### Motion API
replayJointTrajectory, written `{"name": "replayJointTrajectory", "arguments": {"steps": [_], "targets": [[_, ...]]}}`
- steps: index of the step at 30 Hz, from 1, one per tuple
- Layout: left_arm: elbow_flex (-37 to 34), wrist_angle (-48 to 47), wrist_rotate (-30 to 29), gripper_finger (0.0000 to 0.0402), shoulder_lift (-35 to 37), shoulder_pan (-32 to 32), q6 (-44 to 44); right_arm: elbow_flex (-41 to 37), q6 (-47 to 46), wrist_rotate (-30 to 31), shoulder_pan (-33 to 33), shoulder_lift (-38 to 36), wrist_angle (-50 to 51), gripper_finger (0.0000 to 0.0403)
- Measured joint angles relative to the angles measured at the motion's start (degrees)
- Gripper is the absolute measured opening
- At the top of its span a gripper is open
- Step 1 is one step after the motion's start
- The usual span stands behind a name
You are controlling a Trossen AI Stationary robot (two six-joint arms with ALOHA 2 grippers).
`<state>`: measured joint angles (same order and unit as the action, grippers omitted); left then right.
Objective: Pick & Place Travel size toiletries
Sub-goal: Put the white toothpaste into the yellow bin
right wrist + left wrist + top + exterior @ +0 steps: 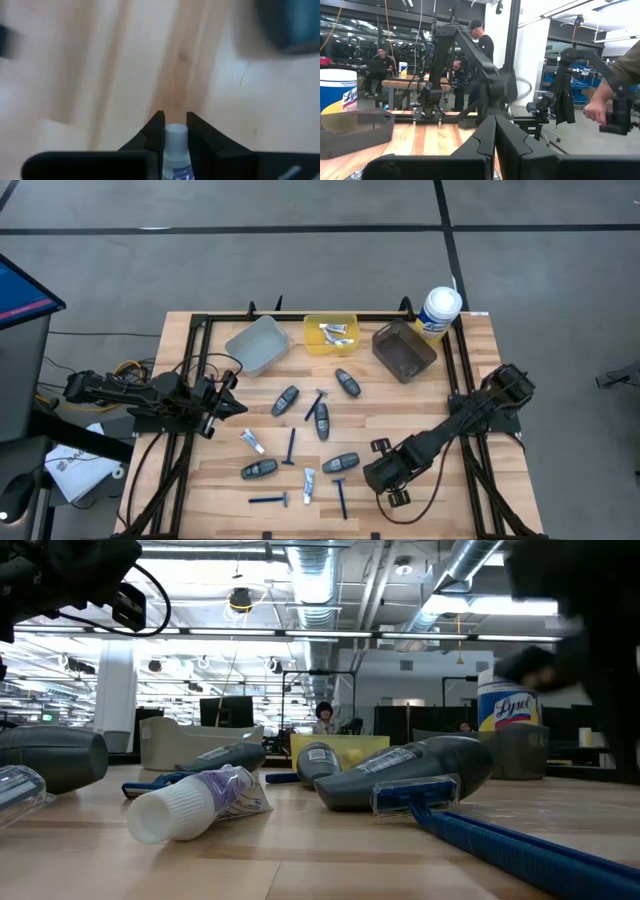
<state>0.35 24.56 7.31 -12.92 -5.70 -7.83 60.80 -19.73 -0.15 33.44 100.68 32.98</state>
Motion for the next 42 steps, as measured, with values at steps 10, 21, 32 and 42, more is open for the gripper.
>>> {"name": "replayJointTrajectory", "arguments": {"steps": [10,21,32,42], "targets": [[0.0,0.0,0.0,0.0001,0.0,0.0,0.0,0.1,6.2,7.1,-16.8,-20.5,1.5,0.0047],[0.0,0.0,0.0,0.0001,0.0,0.0,0.0,0.2,16.1,6.3,-50.4,-22.8,-26.0,0.0047],[0.0,0.1,0.0,0.0001,0.0,0.0,0.0,7.1,4.4,4.5,-59.0,-2.3,-46.8,0.0047],[0.0,0.2,0.0,0.0001,0.0,0.0,0.0,25.0,-1.7,4.8,-58.6,13.8,-35.0,0.0047]]}}
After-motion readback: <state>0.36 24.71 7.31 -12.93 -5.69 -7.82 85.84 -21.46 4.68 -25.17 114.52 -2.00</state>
